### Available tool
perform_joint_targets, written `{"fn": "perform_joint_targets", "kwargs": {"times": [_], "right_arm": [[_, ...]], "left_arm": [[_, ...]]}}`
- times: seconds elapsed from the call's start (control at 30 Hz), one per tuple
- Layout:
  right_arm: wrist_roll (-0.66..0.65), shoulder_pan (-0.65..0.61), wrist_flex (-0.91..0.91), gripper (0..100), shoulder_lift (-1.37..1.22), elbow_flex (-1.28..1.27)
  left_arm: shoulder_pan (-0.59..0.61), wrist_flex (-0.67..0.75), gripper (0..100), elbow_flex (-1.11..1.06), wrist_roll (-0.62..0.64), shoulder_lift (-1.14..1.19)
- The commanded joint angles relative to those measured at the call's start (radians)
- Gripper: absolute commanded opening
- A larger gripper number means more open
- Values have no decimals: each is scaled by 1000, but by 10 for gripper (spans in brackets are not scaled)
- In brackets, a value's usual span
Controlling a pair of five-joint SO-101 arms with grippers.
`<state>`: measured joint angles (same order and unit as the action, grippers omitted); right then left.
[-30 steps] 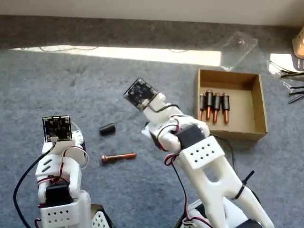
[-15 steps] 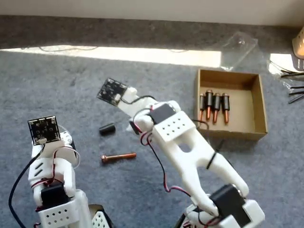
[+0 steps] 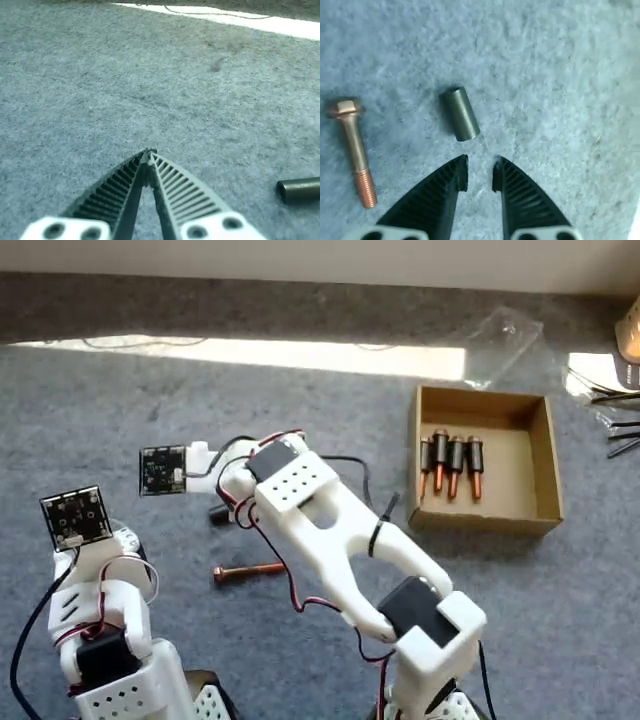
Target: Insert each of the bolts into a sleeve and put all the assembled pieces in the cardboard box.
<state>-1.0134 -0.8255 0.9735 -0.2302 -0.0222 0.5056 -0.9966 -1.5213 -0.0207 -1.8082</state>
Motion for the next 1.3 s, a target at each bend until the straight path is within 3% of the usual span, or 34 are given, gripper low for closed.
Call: {"fn": "perform_joint_targets", "kwargs": {"times": [0.0,0.57,1.27], "right_arm": [[-60,-8,7,74,-36,88],[-302,-4,7,74,-188,185],[-311,-30,-1,74,-191,180]], "left_arm": [[7,-2,7,50,-3,-10],[1,-2,7,47,-3,-10],[1,-3,7,33,-6,-10]]}}
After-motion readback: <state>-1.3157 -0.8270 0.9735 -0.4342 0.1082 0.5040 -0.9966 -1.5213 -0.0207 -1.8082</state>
